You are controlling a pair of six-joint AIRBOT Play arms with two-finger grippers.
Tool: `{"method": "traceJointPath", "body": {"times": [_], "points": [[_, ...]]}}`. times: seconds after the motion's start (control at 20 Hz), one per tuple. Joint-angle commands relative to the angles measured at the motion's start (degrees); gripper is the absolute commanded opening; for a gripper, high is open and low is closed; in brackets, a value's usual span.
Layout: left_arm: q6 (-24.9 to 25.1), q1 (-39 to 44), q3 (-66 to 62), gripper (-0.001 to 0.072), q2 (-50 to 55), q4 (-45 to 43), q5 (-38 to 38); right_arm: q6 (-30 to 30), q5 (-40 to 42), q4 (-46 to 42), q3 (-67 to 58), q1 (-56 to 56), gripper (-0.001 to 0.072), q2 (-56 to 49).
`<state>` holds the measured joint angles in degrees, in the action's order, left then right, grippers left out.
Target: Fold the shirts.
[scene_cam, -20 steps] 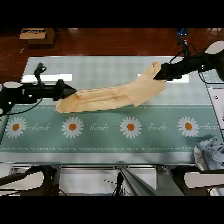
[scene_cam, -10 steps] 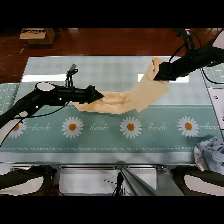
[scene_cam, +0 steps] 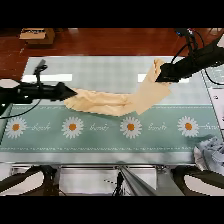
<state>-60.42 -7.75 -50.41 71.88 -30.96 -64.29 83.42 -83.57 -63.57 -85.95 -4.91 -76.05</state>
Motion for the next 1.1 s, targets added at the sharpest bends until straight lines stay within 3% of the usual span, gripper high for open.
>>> {"method": "traceJointPath", "body": {"times": [0.0, 0.05, 0.1, 0.2, 0.3, 0.5, 0.55, 0.7, 0.85, 1.05], "points": [[-1.8, -9.9, 0.0, 0.0023, -2.0, -6.9, -8.0, 0.0, -0.2, 0.0, 0.0, -0.1, 0.0026, 0.1], [-1.8, -11.2, 0.0, 0.0025, -2.0, -8.5, -8.8, 0.0, -0.1, 0.0, 0.0, -0.1, 0.0026, 0.1], [-1.8, -12.3, 0.0, 0.0078, -2.0, -8.9, -9.5, 0.0, 0.0, 0.0, 0.0, -0.1, 0.0026, 0.1], [-1.8, -13.0, 0.0, 0.0441, -2.2, -7.1, -10.7, -0.1, 0.0, 0.0, 0.0, -0.1, 0.0026, 0.1], [-1.8, -12.6, 0.0, 0.0464, -2.3, -1.6, -12.5, -0.1, -0.1, 0.1, 0.0, -0.1, 0.0026, 0.1], [-0.1, -5.7, 0.0, 0.0434, -2.6, 12.9, -13.8, -0.1, -0.2, 0.0, 0.0, -0.1, 0.0026, 0.1], [0.4, -1.8, 0.0, 0.0372, -2.6, 14.7, -12.0, -0.1, -0.2, 0.0, 0.0, -0.1, 0.0026, 0.1], [1.5, 12.2, 0.0, 0.0048, -1.9, 14.5, 2.8, 0.0, -0.3, 0.0, 0.0, -0.1, 0.0026, 0.2], [-1.9, 21.8, 0.0, 0.0025, 1.8, 14.5, 14.7, -0.1, 0.0, 0.0, 0.0, -0.1, 0.0026, 1.7], [-2.2, 29.0, 0.0, 0.0024, 8.6, 18.3, 15.3, 0.9, 0.0, 0.1, 0.0, -0.1, 0.0026, 6.4]]}}
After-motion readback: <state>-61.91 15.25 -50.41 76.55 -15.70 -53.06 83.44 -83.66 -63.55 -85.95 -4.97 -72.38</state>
